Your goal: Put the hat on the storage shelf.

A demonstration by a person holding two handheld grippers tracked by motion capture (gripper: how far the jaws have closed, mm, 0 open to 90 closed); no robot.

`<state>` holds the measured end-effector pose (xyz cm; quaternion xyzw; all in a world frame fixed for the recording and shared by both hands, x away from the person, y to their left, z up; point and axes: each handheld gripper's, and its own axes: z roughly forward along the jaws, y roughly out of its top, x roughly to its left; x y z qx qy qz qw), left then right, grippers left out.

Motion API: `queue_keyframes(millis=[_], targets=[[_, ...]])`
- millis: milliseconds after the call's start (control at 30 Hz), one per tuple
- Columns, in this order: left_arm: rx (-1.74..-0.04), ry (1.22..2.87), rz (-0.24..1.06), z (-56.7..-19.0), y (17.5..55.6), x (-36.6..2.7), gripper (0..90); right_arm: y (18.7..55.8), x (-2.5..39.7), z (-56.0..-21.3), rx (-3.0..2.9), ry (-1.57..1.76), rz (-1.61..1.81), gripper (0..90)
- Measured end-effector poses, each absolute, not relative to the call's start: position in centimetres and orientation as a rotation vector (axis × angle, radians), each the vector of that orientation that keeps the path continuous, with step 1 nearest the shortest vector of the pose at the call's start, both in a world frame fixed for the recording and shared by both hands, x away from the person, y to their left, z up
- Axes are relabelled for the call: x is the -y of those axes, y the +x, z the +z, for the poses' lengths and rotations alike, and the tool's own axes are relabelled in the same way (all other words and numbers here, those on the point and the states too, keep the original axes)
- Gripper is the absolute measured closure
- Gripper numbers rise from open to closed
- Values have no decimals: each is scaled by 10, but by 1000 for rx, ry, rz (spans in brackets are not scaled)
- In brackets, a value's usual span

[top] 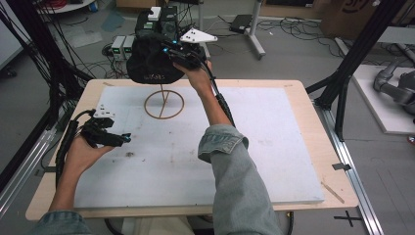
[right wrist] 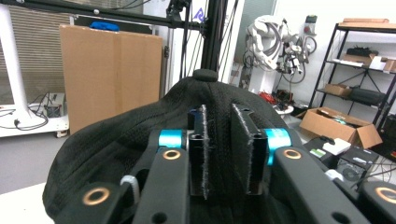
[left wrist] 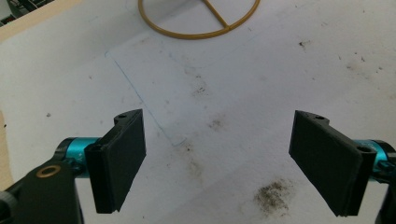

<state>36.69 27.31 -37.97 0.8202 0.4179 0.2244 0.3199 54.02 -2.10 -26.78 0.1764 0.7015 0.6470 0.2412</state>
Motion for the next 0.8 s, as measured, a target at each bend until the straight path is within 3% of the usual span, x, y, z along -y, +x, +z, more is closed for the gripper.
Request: queue_keyframes(millis=[67, 533, 800], targets=[[-1100, 2152, 586, -380, 367, -272, 190, 540, 24, -270, -1927, 491, 1744, 715], [-1092, 2170, 582, -382, 368, -269, 190, 536, 36, -276, -1935, 517, 1735, 656], [-1084, 2168, 590, -381, 367, -265, 190, 533, 63, -278, -1951, 570, 1693, 538]])
